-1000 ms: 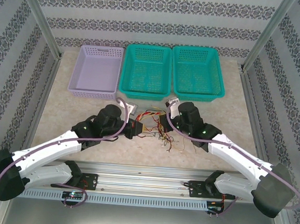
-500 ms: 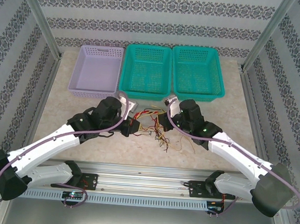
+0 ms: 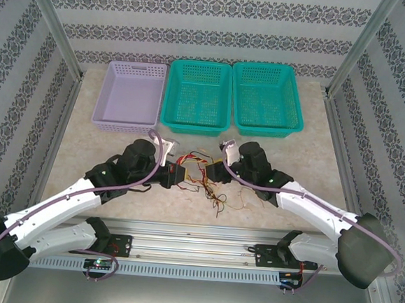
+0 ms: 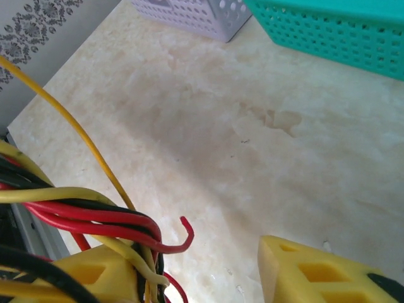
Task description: Untangle the cables
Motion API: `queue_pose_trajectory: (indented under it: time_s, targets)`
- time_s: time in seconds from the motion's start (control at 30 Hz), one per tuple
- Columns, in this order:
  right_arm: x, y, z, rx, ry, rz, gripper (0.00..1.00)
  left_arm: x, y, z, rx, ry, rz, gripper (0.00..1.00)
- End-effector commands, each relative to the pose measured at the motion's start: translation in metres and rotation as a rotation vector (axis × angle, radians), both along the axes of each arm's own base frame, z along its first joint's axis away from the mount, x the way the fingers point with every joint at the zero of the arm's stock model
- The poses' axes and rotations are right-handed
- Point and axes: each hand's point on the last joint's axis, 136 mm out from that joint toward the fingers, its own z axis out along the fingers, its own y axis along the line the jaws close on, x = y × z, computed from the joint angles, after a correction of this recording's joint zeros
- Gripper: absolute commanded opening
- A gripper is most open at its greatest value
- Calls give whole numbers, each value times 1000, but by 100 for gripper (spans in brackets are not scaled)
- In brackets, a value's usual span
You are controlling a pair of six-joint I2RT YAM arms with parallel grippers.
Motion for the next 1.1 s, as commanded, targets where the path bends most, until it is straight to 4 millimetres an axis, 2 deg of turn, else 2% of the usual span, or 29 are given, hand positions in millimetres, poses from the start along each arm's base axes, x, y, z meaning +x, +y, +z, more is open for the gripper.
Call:
queue_pose_trajectory:
  time_s: [0.0,0.13,0.3,0.57,0.67,0.77,0.9,1.0,1.07]
  targets:
    - [1,-14,-21,-50,8,-82,54,13,-1,44,-141,-112,59,0]
    - [-8,-5,-26,-19,17,-50,57,19,0,47,-170,-124,90,0]
    - [-25,8,-16,99,0,10,62,23,3,46,-179,-131,122,0]
    - [-24,21,-25,77,10,17,59,25,-4,47,-235,-120,123,0]
    - [-23,28,-15,101,-28,20,59,25,-6,43,-246,-107,120,0]
    - [-28,32,12,174,-100,47,60,24,-3,35,-234,-94,128,0]
    - [-34,27,35,223,-166,60,61,21,-1,30,-226,-88,124,0]
    - [-31,25,38,212,-179,46,60,20,-1,28,-230,-85,124,0]
    - [-27,28,29,185,-162,41,59,21,-3,28,-242,-81,121,0]
